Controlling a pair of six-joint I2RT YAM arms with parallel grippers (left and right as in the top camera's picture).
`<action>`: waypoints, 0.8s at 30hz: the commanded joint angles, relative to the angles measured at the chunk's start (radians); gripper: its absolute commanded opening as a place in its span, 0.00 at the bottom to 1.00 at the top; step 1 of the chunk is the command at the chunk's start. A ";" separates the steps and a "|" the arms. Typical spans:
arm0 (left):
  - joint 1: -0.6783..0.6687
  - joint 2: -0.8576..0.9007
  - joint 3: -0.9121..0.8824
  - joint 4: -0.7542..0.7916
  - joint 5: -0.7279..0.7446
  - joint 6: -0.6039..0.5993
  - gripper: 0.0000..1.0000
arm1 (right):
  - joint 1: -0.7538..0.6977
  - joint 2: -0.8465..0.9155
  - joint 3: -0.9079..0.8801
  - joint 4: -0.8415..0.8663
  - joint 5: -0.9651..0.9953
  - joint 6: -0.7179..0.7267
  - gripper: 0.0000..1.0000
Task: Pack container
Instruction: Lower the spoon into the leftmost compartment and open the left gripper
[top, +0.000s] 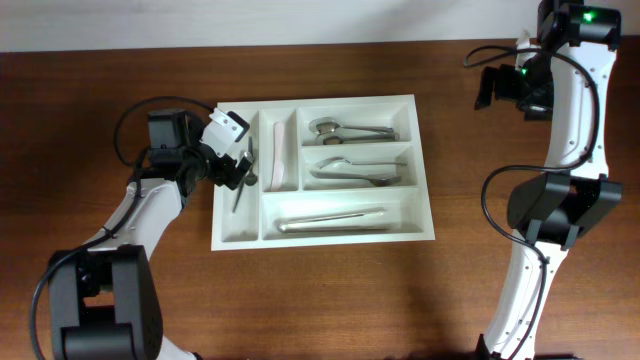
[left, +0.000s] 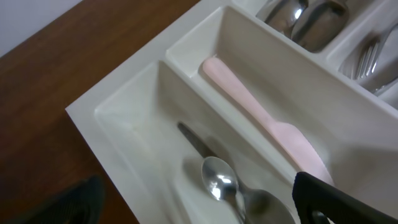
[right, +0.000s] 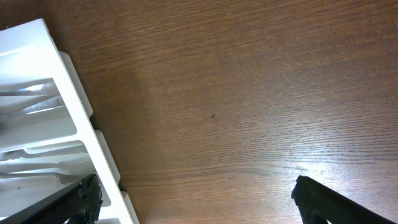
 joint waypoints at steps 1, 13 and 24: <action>-0.002 -0.018 0.021 0.022 0.009 -0.060 0.99 | 0.003 0.000 0.019 0.000 0.009 0.008 0.99; 0.029 -0.372 0.043 0.040 -0.325 -0.384 0.99 | 0.003 0.000 0.019 0.000 0.009 0.008 0.99; 0.029 -0.673 0.043 -0.297 -0.323 -0.384 0.99 | 0.003 0.000 0.019 0.000 0.009 0.008 0.99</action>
